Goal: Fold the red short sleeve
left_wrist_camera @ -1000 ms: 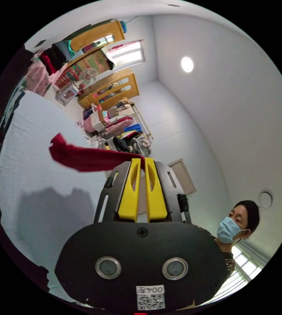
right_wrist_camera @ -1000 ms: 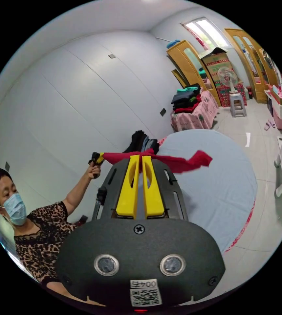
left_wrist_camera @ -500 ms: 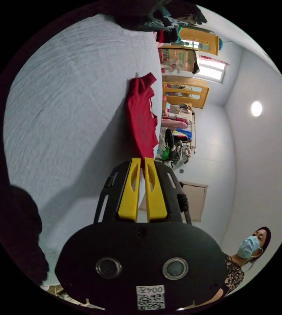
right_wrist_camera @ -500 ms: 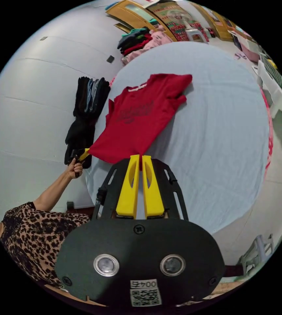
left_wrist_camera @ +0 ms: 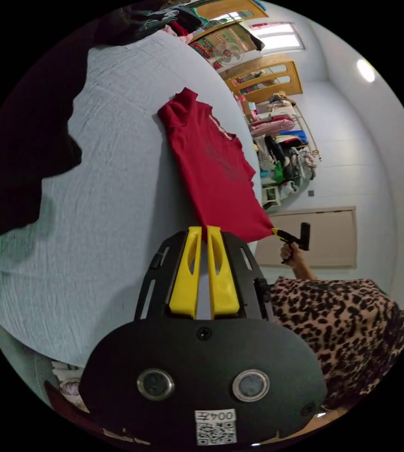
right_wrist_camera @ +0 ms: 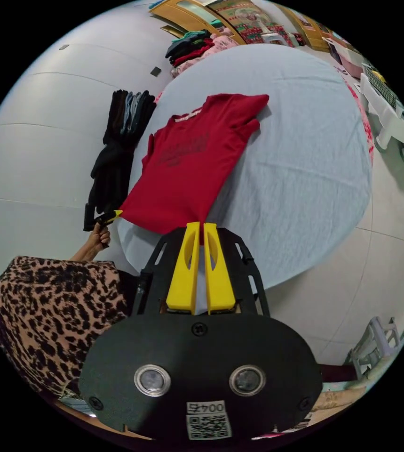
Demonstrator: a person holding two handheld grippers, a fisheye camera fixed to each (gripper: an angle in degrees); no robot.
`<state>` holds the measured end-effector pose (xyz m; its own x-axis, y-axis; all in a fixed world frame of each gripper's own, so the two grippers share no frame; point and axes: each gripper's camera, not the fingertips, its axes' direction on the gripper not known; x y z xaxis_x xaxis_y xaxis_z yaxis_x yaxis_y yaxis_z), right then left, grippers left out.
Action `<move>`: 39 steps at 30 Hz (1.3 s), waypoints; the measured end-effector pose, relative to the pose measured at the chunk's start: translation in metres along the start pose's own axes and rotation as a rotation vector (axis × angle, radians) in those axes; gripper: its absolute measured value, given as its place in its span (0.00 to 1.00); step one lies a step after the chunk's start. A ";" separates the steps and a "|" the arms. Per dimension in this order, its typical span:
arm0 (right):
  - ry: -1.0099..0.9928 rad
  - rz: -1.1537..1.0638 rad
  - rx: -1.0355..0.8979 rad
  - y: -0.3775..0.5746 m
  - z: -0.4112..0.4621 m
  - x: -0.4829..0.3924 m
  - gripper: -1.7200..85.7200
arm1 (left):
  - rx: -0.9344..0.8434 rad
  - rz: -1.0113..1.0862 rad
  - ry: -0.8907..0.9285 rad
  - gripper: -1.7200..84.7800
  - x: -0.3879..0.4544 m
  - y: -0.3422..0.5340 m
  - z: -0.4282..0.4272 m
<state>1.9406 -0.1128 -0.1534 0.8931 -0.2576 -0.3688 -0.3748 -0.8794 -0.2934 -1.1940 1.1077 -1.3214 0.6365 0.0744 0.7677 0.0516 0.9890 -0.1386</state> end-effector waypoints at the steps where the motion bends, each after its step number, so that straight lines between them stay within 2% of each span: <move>1: 0.007 0.004 -0.009 0.004 0.006 -0.004 0.02 | -0.004 0.000 -0.024 0.05 0.003 0.005 0.004; 6: 0.164 -0.012 -0.089 0.014 0.061 -0.052 0.04 | -0.001 -0.017 -0.185 0.05 0.035 0.033 0.041; 10: 0.251 -0.023 -0.143 0.009 0.081 -0.095 0.08 | 0.006 -0.033 -0.230 0.05 0.060 0.039 0.060; 12: 0.436 -0.064 -0.224 0.003 0.088 -0.132 0.14 | -0.004 -0.028 -0.272 0.05 0.075 0.040 0.070; 14: 0.511 -0.119 -0.249 -0.002 0.084 -0.164 0.17 | -0.004 -0.018 -0.298 0.05 0.085 0.041 0.075; 18: 0.514 -0.226 -0.204 -0.043 0.068 -0.250 0.21 | 0.001 0.002 -0.331 0.04 0.108 0.044 0.084; 21: 0.507 -0.286 -0.223 -0.082 0.090 -0.306 0.23 | 0.011 0.003 -0.343 0.04 0.121 0.048 0.091; 29: 0.545 -0.299 -0.466 -0.139 0.197 -0.374 0.18 | 0.045 0.007 -0.364 0.04 0.149 0.067 0.096; 33: 0.693 -0.317 -0.514 -0.151 0.215 -0.408 0.15 | 0.103 0.039 -0.389 0.04 0.167 0.083 0.083; 39: 0.719 -0.313 -0.581 -0.164 0.226 -0.442 0.15 | 0.144 0.131 -0.430 0.03 0.186 0.075 0.070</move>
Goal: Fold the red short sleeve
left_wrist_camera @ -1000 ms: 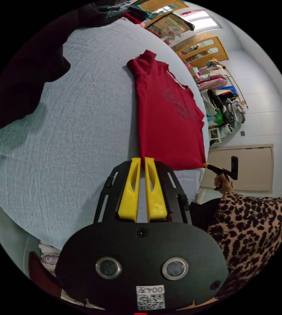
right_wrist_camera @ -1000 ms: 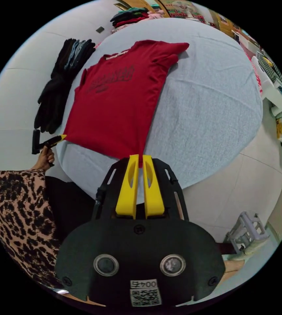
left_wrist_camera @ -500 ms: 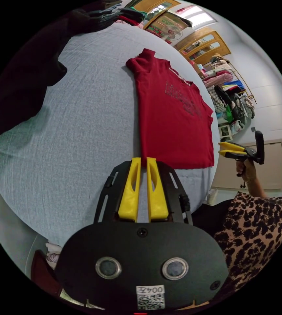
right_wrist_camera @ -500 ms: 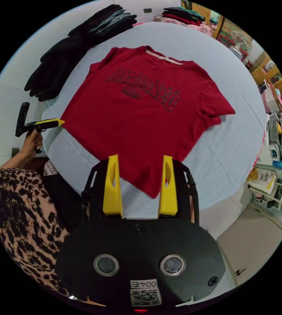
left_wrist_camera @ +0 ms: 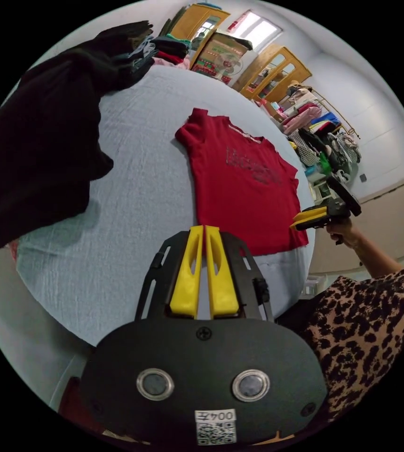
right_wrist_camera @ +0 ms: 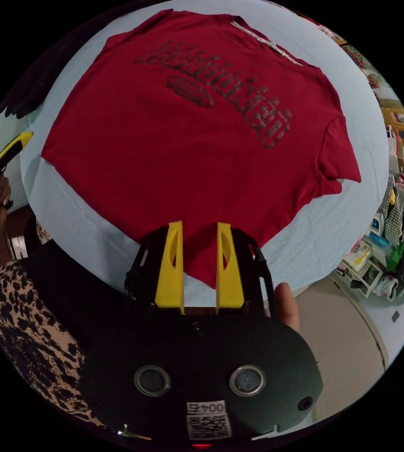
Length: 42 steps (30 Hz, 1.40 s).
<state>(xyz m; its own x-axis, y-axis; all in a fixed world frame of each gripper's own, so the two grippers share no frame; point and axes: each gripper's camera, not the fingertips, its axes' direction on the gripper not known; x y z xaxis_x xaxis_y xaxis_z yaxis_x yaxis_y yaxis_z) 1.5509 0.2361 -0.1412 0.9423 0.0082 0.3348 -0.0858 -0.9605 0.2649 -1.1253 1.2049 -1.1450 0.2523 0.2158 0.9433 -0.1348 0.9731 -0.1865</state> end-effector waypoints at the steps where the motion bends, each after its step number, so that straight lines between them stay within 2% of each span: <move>1: -0.002 0.000 0.001 0.000 -0.002 -0.001 0.15 | 0.002 0.008 -0.006 0.03 0.000 -0.004 0.000; 7: -0.007 0.015 0.085 0.015 -0.017 -0.018 0.15 | 0.020 0.055 -0.015 0.06 -0.006 -0.055 0.004; 11: -0.004 0.009 0.156 0.029 -0.023 -0.024 0.15 | 0.014 0.054 0.002 0.13 -0.014 -0.102 0.016; 15: -0.015 0.027 0.111 0.021 -0.031 -0.027 0.15 | 0.004 0.064 -0.041 0.18 -0.017 -0.143 0.031; 24: -0.005 0.020 0.066 0.016 -0.042 -0.033 0.15 | -0.072 -0.027 0.025 0.19 -0.037 -0.197 0.073; 25: -0.002 0.014 0.063 0.015 -0.042 -0.034 0.15 | -0.079 -0.031 0.028 0.18 -0.038 -0.198 0.077; 27: -0.015 0.017 0.032 0.011 -0.044 -0.031 0.15 | -0.087 -0.025 0.037 0.06 -0.035 -0.198 0.084; 32: -0.014 0.044 -0.008 0.005 -0.046 -0.030 0.14 | 0.093 -0.030 -0.082 0.05 -0.018 -0.164 0.038; 34: -0.008 0.021 -0.010 0.006 -0.046 -0.029 0.14 | 0.134 -0.081 -0.077 0.05 -0.025 -0.146 0.029; 40: -0.013 0.035 -0.054 0.001 -0.046 -0.024 0.14 | 0.103 -0.293 -0.017 0.07 -0.082 -0.096 0.049; 42: -0.011 0.035 -0.056 0.003 -0.045 -0.022 0.14 | 0.187 -0.289 0.042 0.09 -0.090 -0.088 0.030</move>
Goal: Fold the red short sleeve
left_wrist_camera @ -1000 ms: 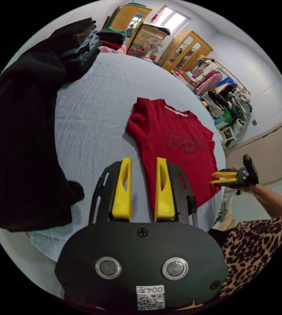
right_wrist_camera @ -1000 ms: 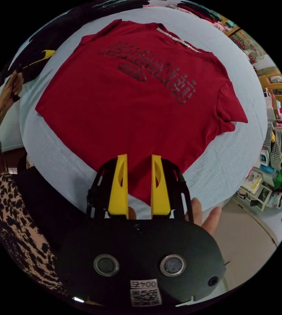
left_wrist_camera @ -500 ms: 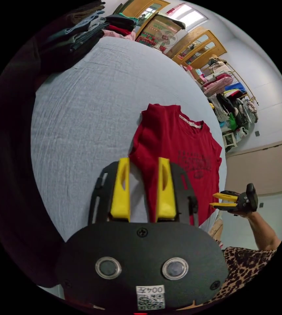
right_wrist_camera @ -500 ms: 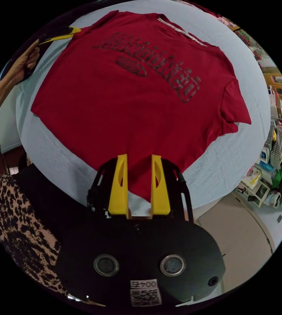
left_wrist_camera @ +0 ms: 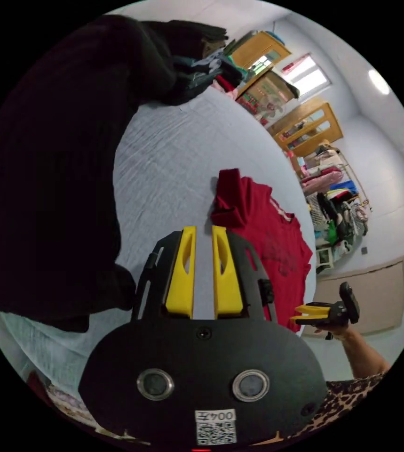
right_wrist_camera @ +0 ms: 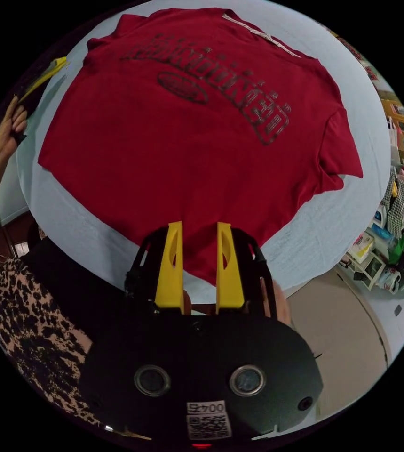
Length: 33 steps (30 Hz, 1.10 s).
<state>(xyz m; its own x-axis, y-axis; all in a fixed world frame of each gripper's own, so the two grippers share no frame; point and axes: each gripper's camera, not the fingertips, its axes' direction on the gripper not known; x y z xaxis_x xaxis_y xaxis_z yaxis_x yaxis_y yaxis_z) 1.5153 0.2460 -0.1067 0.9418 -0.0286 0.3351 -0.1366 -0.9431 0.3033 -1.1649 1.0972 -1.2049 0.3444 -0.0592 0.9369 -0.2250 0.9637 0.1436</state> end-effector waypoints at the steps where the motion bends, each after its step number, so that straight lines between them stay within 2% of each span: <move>1: 0.001 -0.007 0.002 0.001 0.000 0.001 0.14 | 0.021 0.023 0.013 0.10 0.003 -0.003 -0.005; 3: -0.021 0.008 0.007 0.004 0.001 0.008 0.14 | 0.009 0.175 0.031 0.12 0.026 -0.032 -0.006; 5: -0.014 0.004 0.006 0.005 0.002 0.009 0.14 | -0.039 0.278 -0.036 0.15 0.045 -0.060 0.005; 9: -0.002 0.009 0.033 0.013 0.004 0.010 0.14 | -0.139 0.400 -0.131 0.22 0.064 -0.121 0.043; 13: -0.022 -0.002 0.065 0.022 0.007 0.020 0.14 | -0.217 0.436 -0.138 0.19 0.062 -0.157 0.075; 14: -0.031 0.009 0.064 0.023 0.007 0.023 0.14 | -0.293 0.459 -0.126 0.14 0.062 -0.165 0.090; 16: -0.026 0.013 0.055 0.023 0.009 0.024 0.14 | -0.394 0.493 -0.186 0.12 0.062 -0.172 0.109; 18: -0.009 0.013 0.047 0.022 0.010 0.022 0.14 | -0.349 0.433 -0.234 0.14 0.053 -0.179 0.099; 21: -0.018 0.020 0.073 0.029 0.013 0.027 0.14 | -0.278 0.357 -0.162 0.16 0.036 -0.180 0.068; 25: -0.041 0.033 0.099 0.037 0.015 0.036 0.14 | -0.241 0.359 -0.064 0.16 0.018 -0.140 0.025; 30: -0.018 0.029 0.113 0.042 0.019 0.035 0.14 | -0.358 0.322 0.069 0.16 -0.026 -0.001 -0.005; 33: -0.023 0.018 0.152 0.051 0.022 0.039 0.14 | -0.413 0.286 0.075 0.15 -0.051 0.067 -0.014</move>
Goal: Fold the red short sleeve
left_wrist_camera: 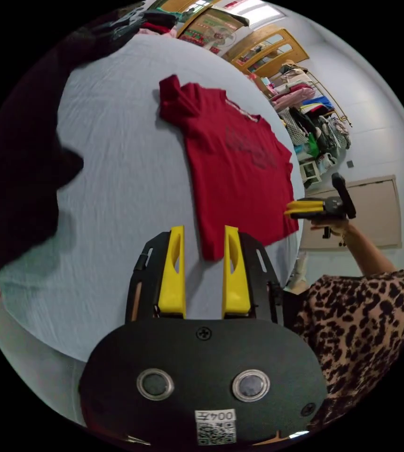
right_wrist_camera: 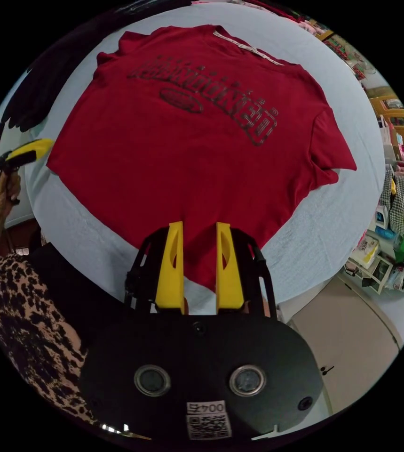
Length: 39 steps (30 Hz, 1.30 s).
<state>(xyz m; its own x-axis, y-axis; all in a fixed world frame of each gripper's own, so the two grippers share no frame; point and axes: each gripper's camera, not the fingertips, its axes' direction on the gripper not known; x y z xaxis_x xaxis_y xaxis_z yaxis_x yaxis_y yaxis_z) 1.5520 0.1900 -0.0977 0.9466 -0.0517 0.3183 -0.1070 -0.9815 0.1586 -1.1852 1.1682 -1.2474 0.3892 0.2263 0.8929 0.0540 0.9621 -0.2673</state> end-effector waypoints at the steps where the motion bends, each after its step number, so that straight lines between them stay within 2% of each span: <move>1: 0.000 -0.004 0.006 0.002 0.000 0.000 0.14 | -0.001 -0.012 0.008 0.15 -0.002 0.010 0.003; 4: -0.001 -0.017 0.036 0.008 0.002 0.003 0.13 | 0.048 -0.048 0.047 0.14 -0.011 0.035 0.007; 7: -0.010 -0.019 0.066 0.014 0.003 0.007 0.13 | 0.020 -0.041 0.028 0.09 -0.010 0.026 0.006; 11: -0.015 -0.011 0.077 0.017 0.005 0.011 0.13 | 0.053 0.032 -0.109 0.04 0.008 0.028 -0.009; 13: -0.008 -0.013 0.074 0.015 0.006 0.010 0.13 | -0.010 0.015 -0.165 0.03 0.001 0.032 0.003; 14: -0.004 -0.017 0.068 0.014 0.006 0.010 0.13 | -0.029 -0.019 -0.133 0.03 -0.010 0.037 0.007; 17: -0.006 -0.017 0.051 0.009 0.006 0.011 0.13 | 0.102 -0.057 0.029 0.04 -0.020 0.044 -0.024; 19: -0.003 -0.021 0.038 0.005 0.007 0.011 0.13 | 0.180 -0.045 0.043 0.05 -0.015 0.031 -0.044; 22: 0.003 -0.023 0.017 -0.002 0.007 0.011 0.13 | 0.265 -0.069 0.129 0.10 -0.020 -0.013 -0.059; 24: 0.005 -0.023 0.002 -0.006 0.008 0.011 0.13 | 0.282 -0.169 0.263 0.18 -0.039 -0.054 -0.048; 25: 0.005 -0.023 -0.001 -0.007 0.008 0.011 0.13 | 0.282 -0.193 0.289 0.19 -0.043 -0.063 -0.044; 29: 0.005 -0.027 -0.008 -0.012 0.009 0.012 0.13 | 0.284 -0.320 0.279 0.22 -0.056 -0.103 -0.019; 33: -0.001 -0.031 0.009 -0.012 0.010 0.013 0.13 | 0.332 -0.461 0.325 0.22 -0.074 -0.104 -0.002; 39: -0.003 -0.028 0.021 -0.014 0.012 0.014 0.13 | 0.376 -0.520 0.400 0.18 -0.074 -0.102 0.015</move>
<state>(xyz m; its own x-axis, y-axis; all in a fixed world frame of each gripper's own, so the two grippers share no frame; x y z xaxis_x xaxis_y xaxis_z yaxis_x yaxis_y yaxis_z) 1.5710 0.2011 -0.1070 0.9501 -0.0249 0.3111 -0.0742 -0.9863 0.1474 -1.2338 1.0553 -1.2806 0.7075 -0.2742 0.6514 0.0323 0.9333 0.3577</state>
